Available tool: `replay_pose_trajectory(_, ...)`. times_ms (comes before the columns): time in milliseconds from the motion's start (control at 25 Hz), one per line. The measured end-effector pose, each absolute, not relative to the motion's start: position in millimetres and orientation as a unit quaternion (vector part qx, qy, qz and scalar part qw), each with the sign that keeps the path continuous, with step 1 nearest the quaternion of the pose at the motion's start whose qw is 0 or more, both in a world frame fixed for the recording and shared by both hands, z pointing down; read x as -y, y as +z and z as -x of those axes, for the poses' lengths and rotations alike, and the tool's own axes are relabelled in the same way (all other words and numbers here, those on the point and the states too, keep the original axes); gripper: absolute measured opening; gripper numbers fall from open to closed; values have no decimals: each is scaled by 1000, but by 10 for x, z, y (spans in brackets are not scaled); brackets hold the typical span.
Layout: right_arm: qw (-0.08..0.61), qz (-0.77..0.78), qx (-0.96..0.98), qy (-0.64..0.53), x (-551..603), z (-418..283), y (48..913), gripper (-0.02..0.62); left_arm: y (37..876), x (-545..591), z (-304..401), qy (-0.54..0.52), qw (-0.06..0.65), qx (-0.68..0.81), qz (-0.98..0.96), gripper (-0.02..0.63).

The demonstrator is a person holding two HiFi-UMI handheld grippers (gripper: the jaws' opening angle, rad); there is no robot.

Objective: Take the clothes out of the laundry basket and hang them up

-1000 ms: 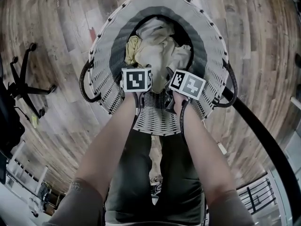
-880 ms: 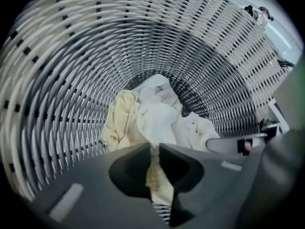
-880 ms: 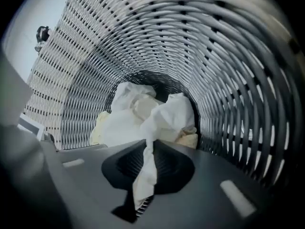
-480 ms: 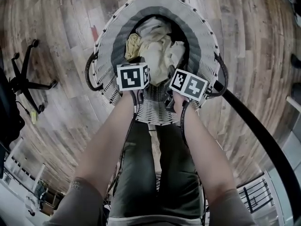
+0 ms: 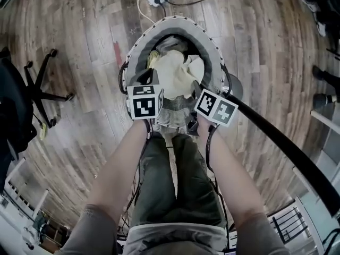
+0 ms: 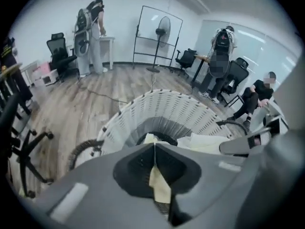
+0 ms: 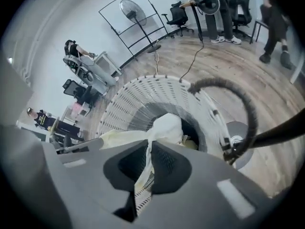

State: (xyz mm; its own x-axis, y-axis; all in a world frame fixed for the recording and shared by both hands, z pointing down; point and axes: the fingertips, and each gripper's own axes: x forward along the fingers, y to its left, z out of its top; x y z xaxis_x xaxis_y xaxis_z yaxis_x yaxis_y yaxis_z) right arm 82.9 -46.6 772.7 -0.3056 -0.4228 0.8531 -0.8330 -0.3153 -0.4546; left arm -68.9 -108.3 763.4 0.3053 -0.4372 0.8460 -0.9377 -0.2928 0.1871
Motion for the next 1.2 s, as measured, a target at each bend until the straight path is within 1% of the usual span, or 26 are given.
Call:
replay_pose_trajectory(320, 145, -562, 610, 539, 393, -873, 6373, 35, 6253, 1083, 860, 296, 332, 476, -759, 5)
replay_pose_trajectory(440, 142, -556, 636, 516, 337, -861, 5816, 35, 5683, 1128, 891, 279, 307, 474, -777, 5)
replay_pose_trajectory(560, 123, -552, 654, 503, 313, -812, 5253, 35, 5118, 1193, 920, 259, 285, 472, -793, 5)
replay_pose_trajectory(920, 81, -540, 715, 437, 365, -802, 3566, 35, 3508, 1193, 990, 171, 266, 468, -825, 6)
replay_pose_trajectory(1040, 80, -534, 734, 413, 280, -786, 3077, 35, 2996, 1095, 996, 156, 237, 460, -841, 6)
replay_pose_trajectory(1200, 48, -528, 747, 401, 173, -769, 2394, 35, 2338, 1038, 986, 126, 199, 448, -862, 6)
